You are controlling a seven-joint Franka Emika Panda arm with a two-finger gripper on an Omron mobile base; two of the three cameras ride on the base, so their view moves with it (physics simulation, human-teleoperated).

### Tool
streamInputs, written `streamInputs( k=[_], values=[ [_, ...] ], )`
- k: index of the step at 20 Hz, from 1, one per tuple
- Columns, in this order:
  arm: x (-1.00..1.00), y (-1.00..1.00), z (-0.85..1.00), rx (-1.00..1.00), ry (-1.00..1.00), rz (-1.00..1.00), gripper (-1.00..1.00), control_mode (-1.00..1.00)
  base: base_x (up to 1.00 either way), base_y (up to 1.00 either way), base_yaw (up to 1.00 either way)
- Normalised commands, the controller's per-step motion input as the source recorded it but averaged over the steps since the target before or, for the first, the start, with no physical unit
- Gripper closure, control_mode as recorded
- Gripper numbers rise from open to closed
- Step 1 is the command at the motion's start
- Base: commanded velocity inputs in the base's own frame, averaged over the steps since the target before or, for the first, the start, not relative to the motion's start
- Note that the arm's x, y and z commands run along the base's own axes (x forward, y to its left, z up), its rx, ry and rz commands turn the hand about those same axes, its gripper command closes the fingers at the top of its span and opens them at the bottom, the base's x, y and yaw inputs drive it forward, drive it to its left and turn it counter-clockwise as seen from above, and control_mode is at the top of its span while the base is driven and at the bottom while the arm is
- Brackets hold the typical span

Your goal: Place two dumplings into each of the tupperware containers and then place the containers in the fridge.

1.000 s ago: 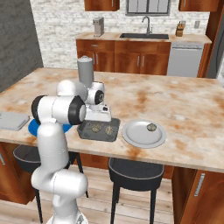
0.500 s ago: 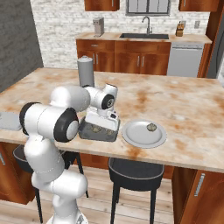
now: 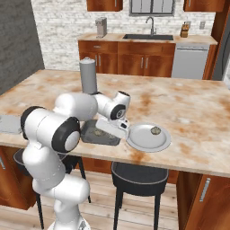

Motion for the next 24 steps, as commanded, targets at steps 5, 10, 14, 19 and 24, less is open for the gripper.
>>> streamInputs(
  k=[5,10,14,19,24],
  values=[
    [0.38,-0.46,-0.09,0.00,0.00,0.00,-1.00,-1.00,0.00,0.00,0.00],
    [0.03,-0.09,-0.38,-0.02,-0.10,0.00,-1.00,-1.00,0.00,0.00,0.00],
    [0.12,0.00,-0.32,-0.03,-0.12,0.00,-1.00,-1.00,0.00,0.00,0.00],
    [0.14,0.13,-0.03,-0.02,-0.05,-0.01,-1.00,-1.00,0.00,0.00,0.00],
    [0.00,0.18,-0.01,-0.04,-0.01,-0.03,-1.00,-1.00,0.00,0.00,0.00]
  ],
)
